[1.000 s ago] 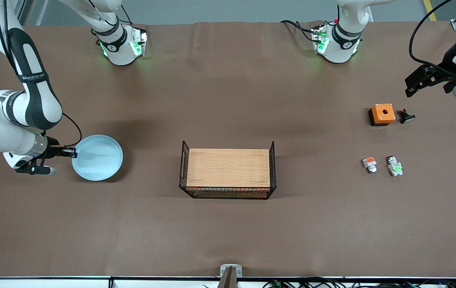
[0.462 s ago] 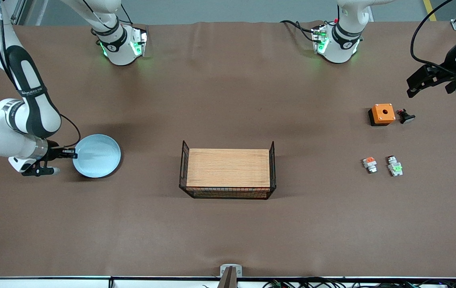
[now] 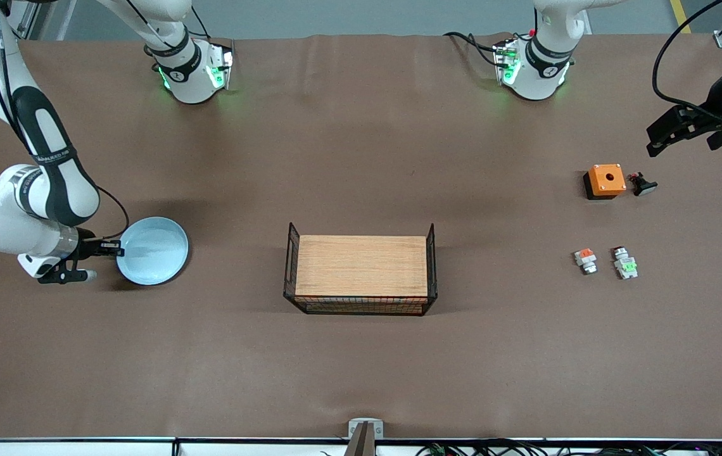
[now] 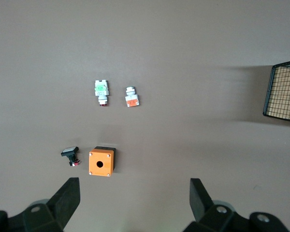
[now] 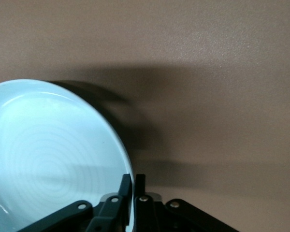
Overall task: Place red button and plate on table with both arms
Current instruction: 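Open the right gripper to release the plate rim on the table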
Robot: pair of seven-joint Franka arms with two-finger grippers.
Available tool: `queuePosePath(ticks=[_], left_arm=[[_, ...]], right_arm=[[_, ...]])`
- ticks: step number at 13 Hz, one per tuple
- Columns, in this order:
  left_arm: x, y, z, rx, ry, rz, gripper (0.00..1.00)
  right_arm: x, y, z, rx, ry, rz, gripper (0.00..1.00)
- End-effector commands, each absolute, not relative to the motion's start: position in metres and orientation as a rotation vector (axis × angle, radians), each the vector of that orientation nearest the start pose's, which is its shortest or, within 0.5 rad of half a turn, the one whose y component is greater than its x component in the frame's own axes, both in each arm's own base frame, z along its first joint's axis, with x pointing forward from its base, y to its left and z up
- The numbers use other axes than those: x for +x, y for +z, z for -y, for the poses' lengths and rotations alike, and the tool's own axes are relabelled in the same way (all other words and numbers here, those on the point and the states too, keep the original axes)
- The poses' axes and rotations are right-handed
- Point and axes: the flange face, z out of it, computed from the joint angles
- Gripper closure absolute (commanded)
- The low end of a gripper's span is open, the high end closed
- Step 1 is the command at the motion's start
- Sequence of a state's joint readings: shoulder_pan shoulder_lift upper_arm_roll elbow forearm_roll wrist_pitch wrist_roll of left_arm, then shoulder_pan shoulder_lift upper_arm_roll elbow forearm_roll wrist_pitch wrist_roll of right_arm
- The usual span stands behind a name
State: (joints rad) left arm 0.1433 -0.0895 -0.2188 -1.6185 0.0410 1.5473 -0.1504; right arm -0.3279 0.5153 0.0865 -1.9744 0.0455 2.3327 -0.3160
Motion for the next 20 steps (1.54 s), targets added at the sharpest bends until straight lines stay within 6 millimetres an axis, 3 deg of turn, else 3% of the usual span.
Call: queuePosePath(ticks=[1,2,3,6,11,18,20], left_arm=[[0.524,0.651,0.037,-3.096,-0.044,0.107,0.00],[0.524,0.651,0.038,-3.100,-0.044,0.107,0.00],[0.524,0.651,0.038,-3.102,-0.043,0.107,0.00],[0.525,0.650,0.037,-3.102,-0.041,0.107,0.00],[0.523,0.654,0.035,-3.101,-0.053,0.114,0.00],[0.523,0.654,0.028,-3.100,-0.052,0.133,0.00],[0.523,0.655,0.028,-3.099,-0.055,0.140,0.00]], right_arm=[[0.585,0.194,0.145,-3.007,0.169,0.036,0.31],[0.587,0.197,0.146,-3.010,0.161,0.022,0.13],[0.588,0.202,0.144,-3.014,0.160,-0.010,0.02],[0.592,0.247,0.128,-3.026,0.159,-0.127,0.02],[0.592,0.324,0.083,-3.059,0.144,-0.204,0.02],[0.565,0.460,0.011,-3.107,0.036,-0.284,0.02],[0.557,0.495,0.000,-3.112,0.041,-0.278,0.01]])
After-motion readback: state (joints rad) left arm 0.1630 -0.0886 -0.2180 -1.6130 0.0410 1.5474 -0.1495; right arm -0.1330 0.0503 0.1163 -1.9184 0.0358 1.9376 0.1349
